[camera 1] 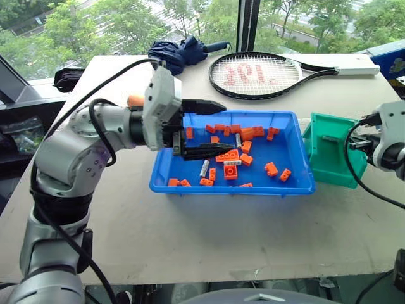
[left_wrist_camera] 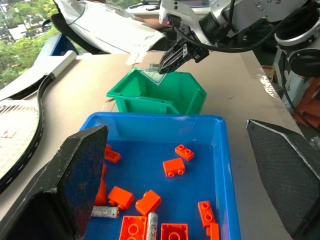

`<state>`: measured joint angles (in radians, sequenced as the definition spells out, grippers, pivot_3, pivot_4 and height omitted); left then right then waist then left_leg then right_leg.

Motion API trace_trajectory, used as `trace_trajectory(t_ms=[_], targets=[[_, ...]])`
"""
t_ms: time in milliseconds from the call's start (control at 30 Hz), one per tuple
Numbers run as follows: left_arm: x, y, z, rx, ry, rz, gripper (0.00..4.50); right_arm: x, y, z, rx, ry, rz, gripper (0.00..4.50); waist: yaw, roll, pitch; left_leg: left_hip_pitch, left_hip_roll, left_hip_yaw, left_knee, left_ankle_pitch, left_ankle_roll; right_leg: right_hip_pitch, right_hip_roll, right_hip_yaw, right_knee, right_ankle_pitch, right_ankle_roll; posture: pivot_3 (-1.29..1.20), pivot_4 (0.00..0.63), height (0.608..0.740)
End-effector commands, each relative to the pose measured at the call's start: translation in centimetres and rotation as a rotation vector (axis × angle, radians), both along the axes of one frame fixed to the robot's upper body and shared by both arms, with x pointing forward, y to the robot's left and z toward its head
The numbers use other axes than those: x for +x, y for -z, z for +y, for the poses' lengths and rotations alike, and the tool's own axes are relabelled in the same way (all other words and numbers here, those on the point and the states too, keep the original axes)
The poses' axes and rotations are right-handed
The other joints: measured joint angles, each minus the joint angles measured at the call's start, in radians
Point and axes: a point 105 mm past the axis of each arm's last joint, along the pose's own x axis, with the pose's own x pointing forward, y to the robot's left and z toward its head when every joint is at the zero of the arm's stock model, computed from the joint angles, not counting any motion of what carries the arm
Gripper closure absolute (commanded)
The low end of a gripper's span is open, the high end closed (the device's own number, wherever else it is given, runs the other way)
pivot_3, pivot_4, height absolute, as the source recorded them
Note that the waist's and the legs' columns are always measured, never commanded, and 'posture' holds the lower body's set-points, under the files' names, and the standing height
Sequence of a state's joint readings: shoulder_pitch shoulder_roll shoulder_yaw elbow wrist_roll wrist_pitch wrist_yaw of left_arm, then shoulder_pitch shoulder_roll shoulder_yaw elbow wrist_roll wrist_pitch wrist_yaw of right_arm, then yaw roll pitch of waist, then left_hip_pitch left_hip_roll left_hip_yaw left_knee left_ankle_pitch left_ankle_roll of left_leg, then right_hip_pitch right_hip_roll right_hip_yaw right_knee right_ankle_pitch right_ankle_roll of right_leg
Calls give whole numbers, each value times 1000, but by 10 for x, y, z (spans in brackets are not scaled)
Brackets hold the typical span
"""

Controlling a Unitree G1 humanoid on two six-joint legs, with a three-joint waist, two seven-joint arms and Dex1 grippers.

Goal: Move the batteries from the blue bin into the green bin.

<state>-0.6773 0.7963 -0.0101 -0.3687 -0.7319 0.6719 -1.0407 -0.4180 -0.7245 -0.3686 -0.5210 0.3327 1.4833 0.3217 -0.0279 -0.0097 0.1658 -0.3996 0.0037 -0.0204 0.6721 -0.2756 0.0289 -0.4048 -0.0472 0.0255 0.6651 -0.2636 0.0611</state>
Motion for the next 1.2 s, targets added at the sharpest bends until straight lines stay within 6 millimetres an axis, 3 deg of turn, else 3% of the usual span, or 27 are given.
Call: trace_trajectory(t_ms=[33, 167, 333, 467, 600, 767, 833, 1067, 1200], targets=[[1, -7, 4, 9, -16, -40, 0, 2, -18, -3, -30, 0, -90, 2198, -3, 0, 0, 0, 1, 0, 0, 0, 0, 0, 0, 0, 0, 0, 0, 0, 150, 740], [1, -3, 12, 30, -52, -34, 0, 7, -24, 5, -34, -42, -119, 457, -3, 0, 0, 0, 1, 0, 0, 0, 0, 0, 0, 0, 0, 0, 0, 0, 150, 740], [2, 8, 36, 91, -133, -11, 0, 23, -35, 49, -16, -247, -184, 457, -13, 0, 0, 0, 2, 0, 0, 0, 0, 0, 0, 0, 0, 0, 0, 0, 150, 740], [-2, 20, 62, 189, -205, 17, 0, 30, -27, 127, 46, -559, -130, 457, -18, 1, 0, 1, 2, 0, -1, 0, 0, 0, 1, 0, 0, 0, 0, 0, 150, 740], [-6, 20, 78, 220, -266, 21, 0, 29, -18, 176, 11, -800, -105, 457, -4, 1, 1, -2, 2, -2, -1, 0, 0, -2, 0, -2, -1, 0, 0, 0, 150, 740], [-15, 24, 96, 265, -337, 32, 0, 33, 5, 204, -125, -997, -83, 457, -1, 0, 1, -4, 0, -1, 0, 0, 0, -3, -4, -2, -3, 0, 0, 0, 150, 740], [-18, 24, 100, 264, -361, 40, 0, 44, 10, 209, -128, -991, -80, 457, -5, 0, 1, -4, 0, -1, 0, 0, 0, -3, -4, -2, -2, 0, 0, 0, 150, 740], [-24, 24, 107, 264, -414, 34, 0, 64, 9, 241, 62, -944, -70, 457, -12, 0, 1, -3, 2, -1, -1, 2, -3, -5, -1, -2, 1, 0, 0, 0, 150, 740], [-25, 23, 106, 260, -422, 32, 0, 66, 18, 246, 169, -882, 1, 457, -10, 0, 1, -4, 1, -2, -1, 3, -6, -6, -2, -2, 1, 0, 0, 0, 150, 740]])
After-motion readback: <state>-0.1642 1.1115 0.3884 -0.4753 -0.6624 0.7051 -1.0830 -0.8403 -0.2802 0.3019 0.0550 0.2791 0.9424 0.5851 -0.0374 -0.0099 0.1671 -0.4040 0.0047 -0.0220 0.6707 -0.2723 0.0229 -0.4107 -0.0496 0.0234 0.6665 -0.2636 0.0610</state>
